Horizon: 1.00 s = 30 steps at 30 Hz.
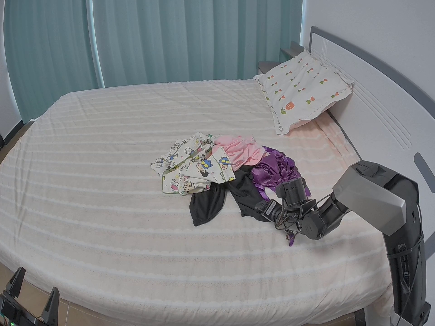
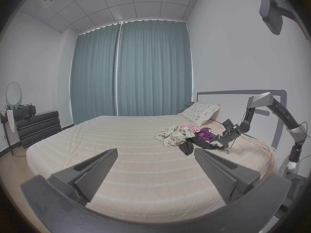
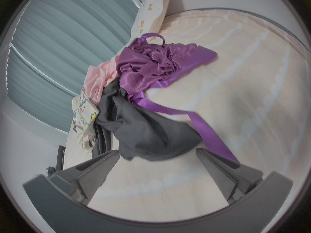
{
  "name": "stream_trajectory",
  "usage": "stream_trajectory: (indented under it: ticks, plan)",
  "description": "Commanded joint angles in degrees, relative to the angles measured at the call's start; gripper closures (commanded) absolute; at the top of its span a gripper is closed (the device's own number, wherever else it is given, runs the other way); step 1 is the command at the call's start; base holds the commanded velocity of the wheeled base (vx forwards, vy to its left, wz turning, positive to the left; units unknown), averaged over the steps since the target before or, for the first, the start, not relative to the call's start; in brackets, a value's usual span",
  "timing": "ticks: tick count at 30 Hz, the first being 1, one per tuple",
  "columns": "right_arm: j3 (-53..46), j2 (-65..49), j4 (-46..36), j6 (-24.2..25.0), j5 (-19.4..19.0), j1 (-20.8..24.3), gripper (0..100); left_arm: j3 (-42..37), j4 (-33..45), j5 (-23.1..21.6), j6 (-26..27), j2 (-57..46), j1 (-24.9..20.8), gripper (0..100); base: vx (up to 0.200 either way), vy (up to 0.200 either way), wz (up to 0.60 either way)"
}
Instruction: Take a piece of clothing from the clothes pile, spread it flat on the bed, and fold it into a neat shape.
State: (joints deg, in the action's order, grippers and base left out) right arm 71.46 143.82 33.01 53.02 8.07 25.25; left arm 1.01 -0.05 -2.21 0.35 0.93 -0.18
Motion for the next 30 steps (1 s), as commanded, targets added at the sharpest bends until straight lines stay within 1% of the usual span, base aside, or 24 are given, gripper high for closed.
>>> stream_trajectory:
  ticks: [1, 4, 7, 8, 13, 16, 19, 21, 22, 23, 27, 30]
  plan:
    - [6.2, 4.9, 0.2, -0.5, 2.5, 0.3, 0, -0.9, 0.0, 0.0, 0.0, -0.9, 0.0, 0, 0.000, 0.000, 0.00]
    - [10.3, 6.5, 0.2, -0.8, 3.2, 0.9, 0, -0.9, 0.0, 0.0, 0.0, -0.9, 0.0, 0, 0.000, 0.000, 0.00]
    - [12.0, 7.3, -0.2, -1.2, 3.2, 1.4, 0, -0.9, 0.0, 0.0, 0.0, -0.9, 0.0, 0, 0.000, 0.000, 0.00]
    - [13.4, 8.1, -0.3, -1.8, 3.2, 1.6, 100, -0.9, 0.0, 0.0, 0.0, -0.9, 0.0, 0, 0.000, 0.000, 0.00]
    - [12.9, 8.5, -0.3, -3.5, 3.2, 2.0, 100, -0.9, 0.0, 0.0, 0.0, -0.9, 0.0, 0, 0.000, 0.000, 0.00]
    - [9.6, 7.2, 0.3, -3.9, 3.1, 1.9, 100, -0.9, 0.0, 0.0, 0.0, -0.9, 0.0, 0, 0.000, 0.000, 0.00]
    - [3.2, 1.7, 0.5, -3.3, 0.9, 1.6, 100, -0.9, 0.0, 0.0, 0.0, -0.9, 0.0, 0, 0.000, 0.000, 0.00]
    - [-1.1, -1.4, 0.8, -3.2, -2.5, 1.1, 100, -0.9, 0.0, 0.0, 0.0, -0.9, 0.0, 0, 0.000, 0.000, 0.00]
    - [-3.2, -3.0, 1.8, -3.1, -3.5, 0.8, 100, -0.9, 0.0, 0.0, 0.0, -0.9, 0.0, 0, 0.000, 0.000, 0.00]
    - [-3.5, -3.3, 2.0, -3.0, -3.6, 0.7, 100, -0.9, 0.0, 0.0, 0.0, -0.9, 0.0, 0, 0.000, 0.000, 0.00]
    - [-15.7, -10.5, 11.5, 2.7, -6.0, 0.2, 100, -0.9, 0.0, 0.0, 0.1, -0.9, 0.0, 0, 0.000, 0.000, 0.00]
    - [-22.3, -12.8, 15.4, 3.7, -8.0, 0.2, 100, -0.9, 0.0, 0.0, 0.2, -0.9, 0.0, 0, 0.000, 0.000, 0.00]
